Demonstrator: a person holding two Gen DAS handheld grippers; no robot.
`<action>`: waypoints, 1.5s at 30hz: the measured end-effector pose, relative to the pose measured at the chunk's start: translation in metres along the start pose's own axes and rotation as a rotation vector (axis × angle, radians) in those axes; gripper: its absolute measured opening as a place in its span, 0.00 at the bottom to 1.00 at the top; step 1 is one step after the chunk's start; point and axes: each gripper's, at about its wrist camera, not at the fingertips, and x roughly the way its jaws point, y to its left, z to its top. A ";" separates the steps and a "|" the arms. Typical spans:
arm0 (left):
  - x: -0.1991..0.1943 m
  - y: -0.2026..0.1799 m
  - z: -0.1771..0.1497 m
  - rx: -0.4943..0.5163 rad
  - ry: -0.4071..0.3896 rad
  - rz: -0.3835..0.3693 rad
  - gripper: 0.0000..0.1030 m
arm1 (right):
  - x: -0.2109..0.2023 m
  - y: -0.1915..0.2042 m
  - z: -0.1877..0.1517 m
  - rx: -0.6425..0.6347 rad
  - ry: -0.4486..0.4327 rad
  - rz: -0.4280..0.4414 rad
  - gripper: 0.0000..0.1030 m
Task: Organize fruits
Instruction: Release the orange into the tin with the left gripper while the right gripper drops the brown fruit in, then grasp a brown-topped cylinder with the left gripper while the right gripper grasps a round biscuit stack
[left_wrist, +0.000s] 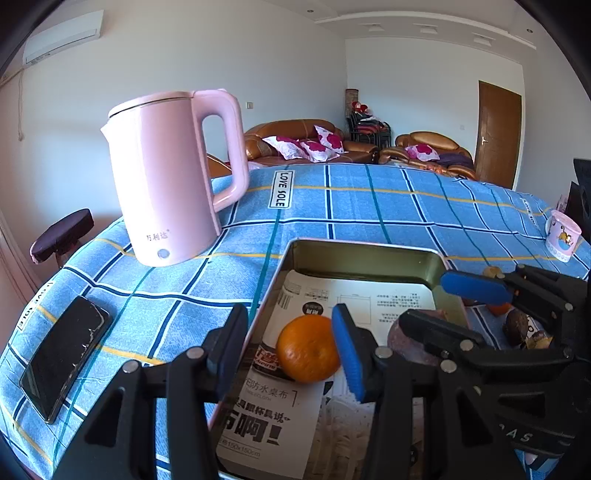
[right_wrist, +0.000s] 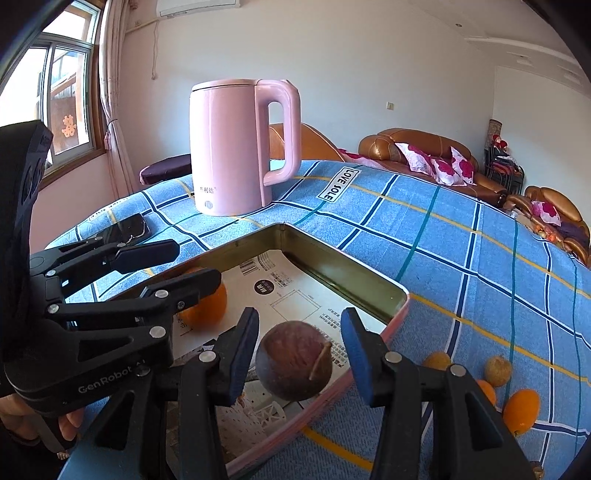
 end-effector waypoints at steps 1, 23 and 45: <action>-0.001 0.001 0.000 -0.006 -0.005 -0.005 0.48 | -0.001 -0.001 0.000 0.006 -0.002 -0.007 0.52; -0.061 -0.101 -0.019 0.050 -0.091 -0.258 0.84 | -0.139 -0.106 -0.088 0.253 -0.079 -0.325 0.67; -0.020 -0.192 -0.033 0.224 0.143 -0.410 0.58 | -0.126 -0.130 -0.125 0.294 0.117 -0.259 0.42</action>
